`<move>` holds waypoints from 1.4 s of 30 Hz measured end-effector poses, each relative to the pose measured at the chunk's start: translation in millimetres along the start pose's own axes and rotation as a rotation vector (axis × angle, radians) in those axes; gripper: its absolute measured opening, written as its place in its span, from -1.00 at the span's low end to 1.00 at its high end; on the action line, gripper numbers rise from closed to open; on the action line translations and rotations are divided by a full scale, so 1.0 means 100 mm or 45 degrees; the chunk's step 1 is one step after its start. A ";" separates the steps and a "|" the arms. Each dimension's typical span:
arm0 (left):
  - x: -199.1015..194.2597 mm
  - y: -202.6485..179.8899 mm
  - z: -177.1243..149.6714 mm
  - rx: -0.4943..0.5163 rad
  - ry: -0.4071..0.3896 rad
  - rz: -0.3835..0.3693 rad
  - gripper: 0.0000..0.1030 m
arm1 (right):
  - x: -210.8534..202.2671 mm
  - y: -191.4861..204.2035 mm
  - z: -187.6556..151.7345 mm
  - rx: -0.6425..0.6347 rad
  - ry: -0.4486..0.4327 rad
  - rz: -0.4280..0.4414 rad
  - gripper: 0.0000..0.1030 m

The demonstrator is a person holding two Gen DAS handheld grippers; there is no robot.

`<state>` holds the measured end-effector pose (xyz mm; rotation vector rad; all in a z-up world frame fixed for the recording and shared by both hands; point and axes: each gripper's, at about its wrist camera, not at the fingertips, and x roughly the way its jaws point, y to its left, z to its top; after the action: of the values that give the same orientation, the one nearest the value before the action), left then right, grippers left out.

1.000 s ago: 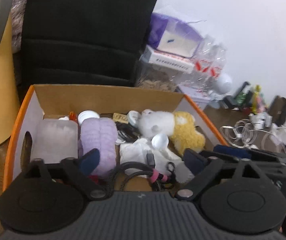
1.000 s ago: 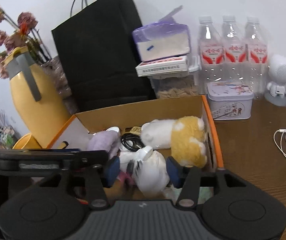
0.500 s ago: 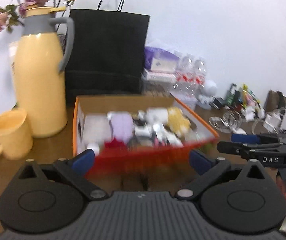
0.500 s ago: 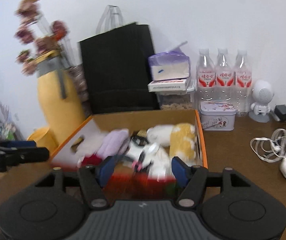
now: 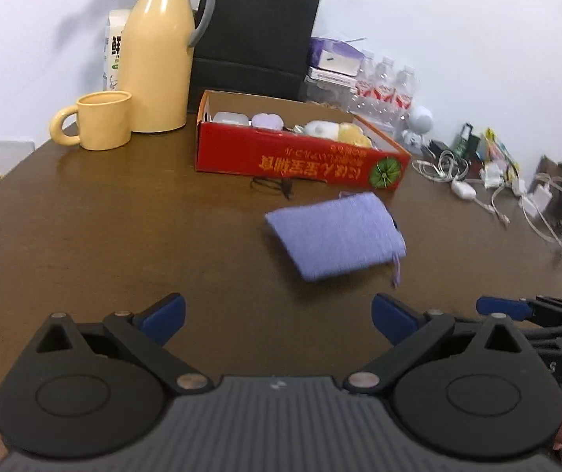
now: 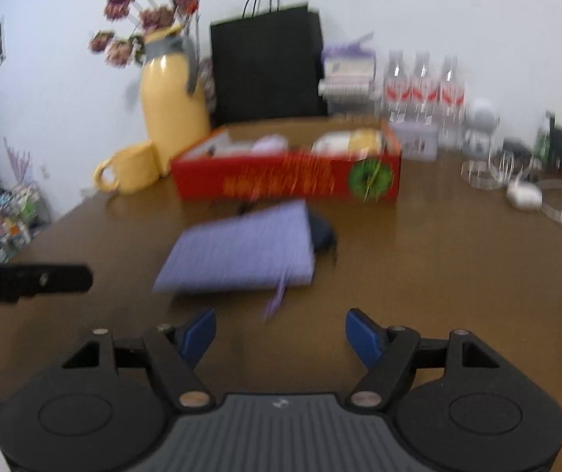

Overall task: Organize objects
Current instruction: 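Move both open tools back toward the lavender pouch, then grasp the lavender pouch with the right tool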

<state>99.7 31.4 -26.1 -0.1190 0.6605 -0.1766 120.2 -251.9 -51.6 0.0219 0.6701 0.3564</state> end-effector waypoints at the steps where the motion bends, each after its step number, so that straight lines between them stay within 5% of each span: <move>1: -0.04 0.00 -0.02 0.002 -0.006 0.022 1.00 | -0.04 0.03 -0.07 0.001 0.013 0.005 0.40; 11: -0.03 -0.11 -0.07 0.010 -0.034 0.011 0.96 | -0.16 0.12 -0.20 -0.011 -0.005 0.028 0.40; 16: 0.34 -0.05 0.01 -0.085 0.048 -0.054 0.49 | 0.07 -0.01 -0.06 0.013 -0.005 0.015 0.36; 23: 0.90 -0.08 0.31 -0.134 0.047 -0.123 0.39 | 0.68 -0.29 0.42 0.140 -0.054 0.065 0.16; 25: 1.06 -0.08 0.38 -0.160 0.069 -0.134 0.17 | 0.89 -0.33 0.52 0.186 -0.048 0.067 0.07; 28: 1.21 -0.06 0.41 -0.211 0.120 -0.167 -0.30 | 1.09 -0.35 0.60 0.214 -0.027 0.070 -0.34; 32: 1.05 -0.03 0.33 -0.223 0.138 -0.200 -0.67 | 0.94 -0.27 0.53 0.183 -0.025 0.067 -0.78; 42: 0.42 -0.16 -0.07 -0.058 0.153 -0.201 -0.64 | 0.20 -0.08 -0.08 0.123 0.085 0.117 -0.86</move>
<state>125.8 7.4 -53.9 -0.2061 0.7753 -0.3223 132.4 -253.5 -71.4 0.1337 0.7536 0.4144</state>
